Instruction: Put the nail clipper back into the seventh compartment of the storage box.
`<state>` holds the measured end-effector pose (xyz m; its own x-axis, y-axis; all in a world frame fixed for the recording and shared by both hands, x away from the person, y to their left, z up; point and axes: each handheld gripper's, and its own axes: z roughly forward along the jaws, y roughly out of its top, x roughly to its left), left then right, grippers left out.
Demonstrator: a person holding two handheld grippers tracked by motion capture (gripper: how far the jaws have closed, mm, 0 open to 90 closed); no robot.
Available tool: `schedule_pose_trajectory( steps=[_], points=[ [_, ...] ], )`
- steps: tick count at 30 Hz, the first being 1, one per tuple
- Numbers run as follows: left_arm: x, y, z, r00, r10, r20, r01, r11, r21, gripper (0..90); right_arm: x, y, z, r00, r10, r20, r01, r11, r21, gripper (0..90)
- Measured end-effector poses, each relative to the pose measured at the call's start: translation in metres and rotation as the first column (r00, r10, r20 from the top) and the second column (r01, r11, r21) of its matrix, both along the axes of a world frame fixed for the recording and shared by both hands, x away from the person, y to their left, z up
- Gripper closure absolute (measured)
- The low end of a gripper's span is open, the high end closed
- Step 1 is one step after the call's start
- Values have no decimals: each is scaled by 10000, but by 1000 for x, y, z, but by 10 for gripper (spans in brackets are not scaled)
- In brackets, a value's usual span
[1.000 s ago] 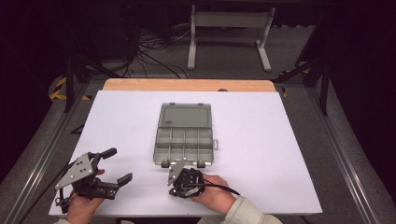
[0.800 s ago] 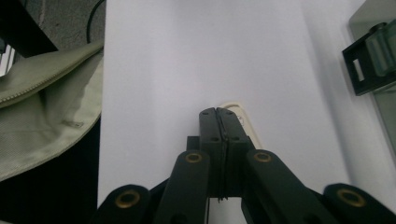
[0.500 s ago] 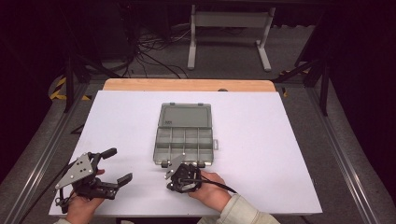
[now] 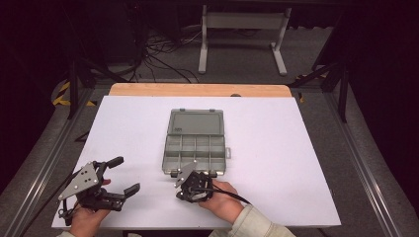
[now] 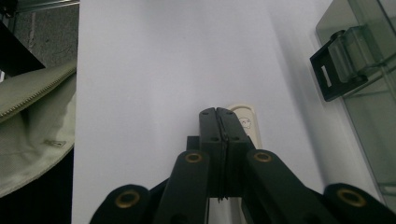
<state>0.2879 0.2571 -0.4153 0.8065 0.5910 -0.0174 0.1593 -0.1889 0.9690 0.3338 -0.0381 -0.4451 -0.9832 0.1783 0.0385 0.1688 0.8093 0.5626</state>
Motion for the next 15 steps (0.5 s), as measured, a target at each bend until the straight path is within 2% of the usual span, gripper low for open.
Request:
schedule_pose_trajectory(
  steps=[4,7,10,13,15],
  points=[
    [0,0,0,10000,12,21,-12,10000,11,26,-2,-1,3,10000,96,-17,-96,9999,129,894],
    [0,0,0,10000,14,25,-14,10000,-27,26,-4,-2,9,9999,167,7,-167,9994,301,846],
    [0,1,0,10000,-29,-24,29,10000,4,26,-4,-3,15,9998,203,5,-203,9983,541,707],
    [0,0,0,10000,-16,-19,16,10000,13,26,-4,-7,22,9998,13,203,-32,9960,893,506],
    [0,0,0,10000,-2,-15,2,10000,4,26,-4,-8,25,9994,-21,346,-9,9963,859,416]
  ],
)
